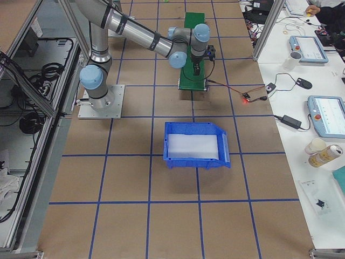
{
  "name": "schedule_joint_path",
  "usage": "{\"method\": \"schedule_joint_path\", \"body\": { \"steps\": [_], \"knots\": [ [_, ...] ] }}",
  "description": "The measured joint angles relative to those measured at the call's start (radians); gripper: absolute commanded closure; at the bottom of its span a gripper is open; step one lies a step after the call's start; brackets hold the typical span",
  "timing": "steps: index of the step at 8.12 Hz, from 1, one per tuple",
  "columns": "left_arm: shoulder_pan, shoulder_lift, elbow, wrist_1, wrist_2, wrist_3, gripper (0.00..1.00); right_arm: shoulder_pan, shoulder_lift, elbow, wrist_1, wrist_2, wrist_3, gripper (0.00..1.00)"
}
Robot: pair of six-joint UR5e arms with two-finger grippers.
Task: Move capacitor from left to right
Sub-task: 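Hold the right gripper above the belt end as the capacitor rides toward it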
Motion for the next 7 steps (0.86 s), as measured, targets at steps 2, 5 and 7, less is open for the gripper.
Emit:
{"method": "schedule_joint_path", "body": {
  "steps": [2, 5, 7],
  "knots": [
    [0.0, 0.0, 0.0, 0.0, 0.0, 0.0, 0.0, 0.0, 0.002, 0.0, 0.0, 0.003, 0.001, 0.0],
    [0.0, -0.006, 0.0, 0.002, 0.0, 0.0, 0.0, 0.0, 0.011, 0.0, -0.001, 0.007, 0.0, 0.0],
    [0.001, -0.007, 0.001, 0.003, 0.0, 0.0, 0.0, 0.0, 0.013, 0.0, -0.001, 0.007, 0.001, 0.0]
  ]
}}
